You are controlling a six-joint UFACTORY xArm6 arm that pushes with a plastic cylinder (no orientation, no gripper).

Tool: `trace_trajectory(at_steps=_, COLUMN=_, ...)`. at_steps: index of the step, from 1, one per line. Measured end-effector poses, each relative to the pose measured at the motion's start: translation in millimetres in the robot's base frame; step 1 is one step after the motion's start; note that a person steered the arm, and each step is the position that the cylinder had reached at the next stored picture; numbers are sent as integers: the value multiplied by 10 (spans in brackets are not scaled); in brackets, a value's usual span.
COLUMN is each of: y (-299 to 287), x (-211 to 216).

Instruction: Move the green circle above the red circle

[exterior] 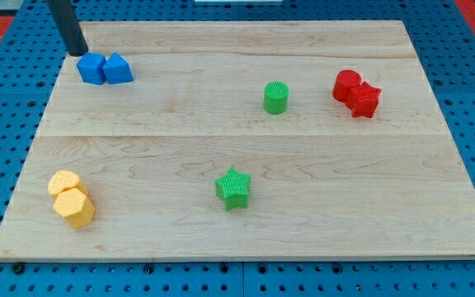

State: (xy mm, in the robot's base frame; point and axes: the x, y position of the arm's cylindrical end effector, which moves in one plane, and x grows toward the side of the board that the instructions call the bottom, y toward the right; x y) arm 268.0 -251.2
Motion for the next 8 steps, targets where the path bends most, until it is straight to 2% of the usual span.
trace_trajectory(at_steps=2, y=115, x=775)
trace_trajectory(at_steps=3, y=-465, x=967)
trace_trajectory(at_steps=4, y=-153, x=1687)
trace_trajectory(at_steps=5, y=991, x=1581)
trace_trajectory(at_steps=6, y=1887, x=1142)
trace_trajectory(at_steps=7, y=2555, x=1032)
trace_trajectory(at_steps=8, y=2561, x=1166)
